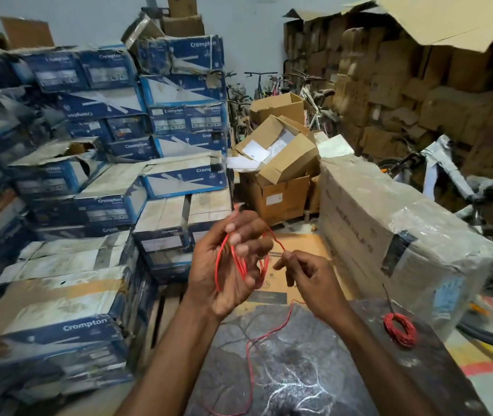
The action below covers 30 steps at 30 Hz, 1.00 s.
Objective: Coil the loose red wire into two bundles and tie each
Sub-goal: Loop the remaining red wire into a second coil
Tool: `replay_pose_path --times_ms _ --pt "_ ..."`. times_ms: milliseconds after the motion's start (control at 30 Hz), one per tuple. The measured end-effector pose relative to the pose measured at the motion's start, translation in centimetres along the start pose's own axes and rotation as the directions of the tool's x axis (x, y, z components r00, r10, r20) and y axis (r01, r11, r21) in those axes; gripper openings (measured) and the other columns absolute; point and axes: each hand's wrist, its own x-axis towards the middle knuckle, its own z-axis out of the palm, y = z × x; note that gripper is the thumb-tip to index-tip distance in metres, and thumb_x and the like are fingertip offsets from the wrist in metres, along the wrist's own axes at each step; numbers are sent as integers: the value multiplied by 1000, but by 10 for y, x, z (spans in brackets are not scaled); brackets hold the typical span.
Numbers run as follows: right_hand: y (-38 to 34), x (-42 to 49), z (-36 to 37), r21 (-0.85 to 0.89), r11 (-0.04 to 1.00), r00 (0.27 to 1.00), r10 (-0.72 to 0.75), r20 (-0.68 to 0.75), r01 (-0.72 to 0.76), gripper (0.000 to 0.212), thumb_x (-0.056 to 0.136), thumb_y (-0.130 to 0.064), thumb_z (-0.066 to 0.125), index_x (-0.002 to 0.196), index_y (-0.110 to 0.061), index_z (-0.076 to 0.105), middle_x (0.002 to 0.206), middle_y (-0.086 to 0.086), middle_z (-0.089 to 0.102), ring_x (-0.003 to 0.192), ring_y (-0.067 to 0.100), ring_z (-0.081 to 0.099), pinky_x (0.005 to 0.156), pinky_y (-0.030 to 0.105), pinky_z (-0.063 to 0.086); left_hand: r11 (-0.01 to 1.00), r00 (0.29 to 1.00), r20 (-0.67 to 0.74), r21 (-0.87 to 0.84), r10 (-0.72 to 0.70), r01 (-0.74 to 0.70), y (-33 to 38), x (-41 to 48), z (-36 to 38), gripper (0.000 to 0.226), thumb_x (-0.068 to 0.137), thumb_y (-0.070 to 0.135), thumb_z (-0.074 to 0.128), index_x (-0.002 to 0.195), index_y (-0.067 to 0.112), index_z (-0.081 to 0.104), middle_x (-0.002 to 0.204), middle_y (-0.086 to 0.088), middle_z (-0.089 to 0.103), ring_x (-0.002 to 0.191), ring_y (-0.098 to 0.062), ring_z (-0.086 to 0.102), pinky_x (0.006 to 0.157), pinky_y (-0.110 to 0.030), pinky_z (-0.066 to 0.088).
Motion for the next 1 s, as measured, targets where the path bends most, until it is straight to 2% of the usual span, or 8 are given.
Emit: replay_pose_path --times_ms 167,300,433,533,700,833,933,1000 --pt "22 -32 11 -70 994 997 83 6 -82 65 94 -78 38 73 -25 69 54 7 53 50 25 51 55 41 41 986 986 -41 -31 162 -164 21 9 -5 20 107 26 31 100 13 45 98 -8 65 71 -26 69 68 -48 63" --pt "25 -54 9 -234 970 964 125 236 -69 49 99 -75 27 96 -32 50 62 -4 47 56 11 44 59 43 42 981 969 -152 44 193 -188 40 22 -14 51 111 35 25 156 10 27 130 -14 69 51 -20 68 79 -49 63" --pt "8 -57 -5 -381 924 881 175 440 7 26 106 -59 26 111 -34 32 82 -8 53 74 14 54 76 43 47 875 881 -262 401 393 -271 48 36 -31 51 108 39 35 158 34 23 148 -19 53 101 -33 75 64 -48 64" --pt "-18 -56 -22 -487 860 831 154 534 153 12 109 -43 35 119 -39 40 105 -16 59 95 14 57 87 42 49 805 851 -344 576 398 -144 52 40 -39 49 107 48 40 153 55 24 161 -15 36 121 -46 62 82 -67 56" --pt "-61 -40 -53 -522 783 880 -68 469 339 26 104 -48 42 121 -42 60 102 -19 66 92 1 60 79 35 53 617 890 -413 756 192 218 54 32 -52 50 101 57 38 146 69 20 167 -10 23 118 -42 66 87 -66 55" --pt "-76 -13 -74 -381 847 913 -255 320 370 23 99 -47 58 108 -34 76 80 -14 60 77 6 60 64 29 49 410 884 -440 785 -161 465 47 14 -57 48 103 58 38 146 69 20 148 -4 56 107 -55 66 95 -64 52" --pt "-78 8 -78 -233 910 930 -293 220 342 15 92 -40 71 102 -30 75 80 -9 59 78 12 61 68 26 52 327 821 -391 778 -416 537 36 5 -45 48 106 53 26 154 54 19 123 -19 71 57 -31 69 74 -44 62" --pt "-79 18 -76 -145 938 943 -291 163 314 17 89 -37 72 99 -24 73 87 -9 62 85 10 63 74 19 53 382 752 -340 700 -564 603 27 -2 -32 50 109 49 19 157 40 28 92 -28 74 37 -18 59 60 -33 62"
